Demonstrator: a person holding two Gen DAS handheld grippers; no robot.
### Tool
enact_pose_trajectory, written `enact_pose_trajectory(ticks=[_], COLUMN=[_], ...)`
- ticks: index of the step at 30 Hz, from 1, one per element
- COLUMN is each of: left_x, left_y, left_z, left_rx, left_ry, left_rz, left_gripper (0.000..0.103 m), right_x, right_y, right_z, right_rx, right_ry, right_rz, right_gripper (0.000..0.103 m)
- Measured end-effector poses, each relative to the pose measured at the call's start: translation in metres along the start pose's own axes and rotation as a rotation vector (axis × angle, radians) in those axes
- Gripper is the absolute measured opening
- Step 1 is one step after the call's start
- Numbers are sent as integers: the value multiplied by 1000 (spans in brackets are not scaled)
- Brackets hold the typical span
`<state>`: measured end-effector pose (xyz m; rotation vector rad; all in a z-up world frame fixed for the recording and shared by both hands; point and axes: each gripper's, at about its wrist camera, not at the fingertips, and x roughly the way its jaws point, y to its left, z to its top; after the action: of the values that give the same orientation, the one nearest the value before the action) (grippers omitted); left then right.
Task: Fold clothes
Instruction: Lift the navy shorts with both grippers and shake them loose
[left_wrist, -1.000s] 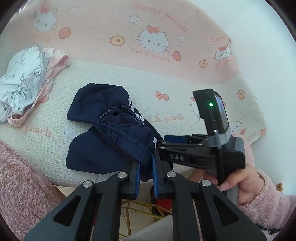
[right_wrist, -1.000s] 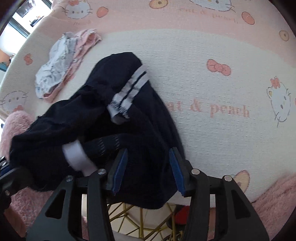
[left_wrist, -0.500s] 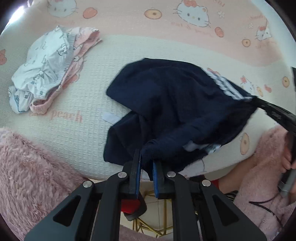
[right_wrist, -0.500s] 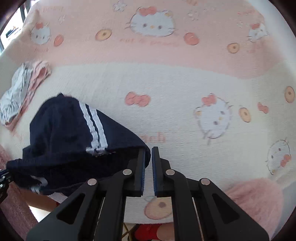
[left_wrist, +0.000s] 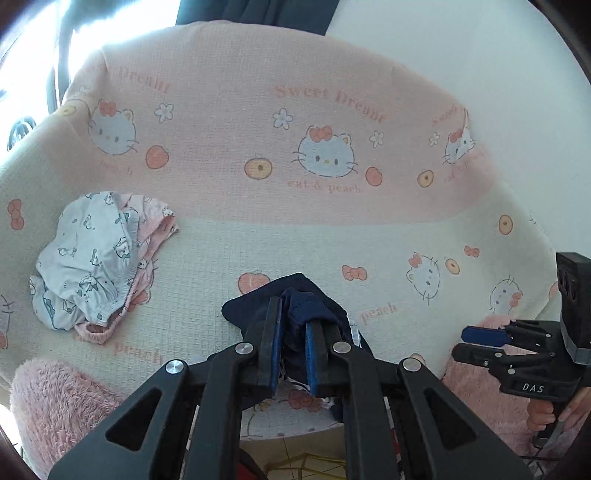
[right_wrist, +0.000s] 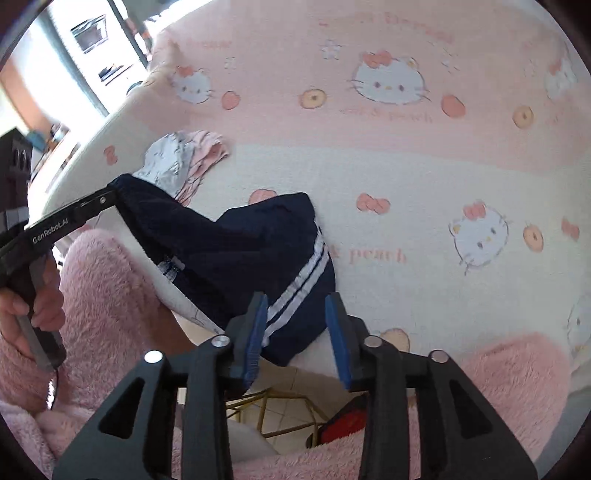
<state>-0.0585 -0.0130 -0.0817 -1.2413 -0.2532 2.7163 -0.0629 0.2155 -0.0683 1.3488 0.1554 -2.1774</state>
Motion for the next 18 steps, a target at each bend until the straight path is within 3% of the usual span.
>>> enact_pose_trajectory(ticks=[6, 9, 11, 14, 15, 18], left_x=[-2, -4, -4, -4, -3, 0], left_y=[-1, -3, -2, -4, -5, -7], left_z=[-4, -7, -9, -14, -16, -21], left_rx=[-21, -22, -21, -17, -12, 6], left_ry=[22, 28, 38, 47, 52, 68], left_rz=[-36, -50, -62, -79, -71, -41], left_gripper=[12, 12, 12, 12, 12, 12], right_x=[44, 61, 74, 91, 88, 73], right_y=[56, 75, 78, 72, 64, 37], right_z=[6, 2, 4, 9, 11, 19], right_rx=[-147, -162, -164, -162, -146, -77], right_ry=[47, 56, 49, 42, 27, -26], right_rz=[181, 195, 164, 41, 10, -74], right_gripper=[42, 42, 41, 13, 8, 6])
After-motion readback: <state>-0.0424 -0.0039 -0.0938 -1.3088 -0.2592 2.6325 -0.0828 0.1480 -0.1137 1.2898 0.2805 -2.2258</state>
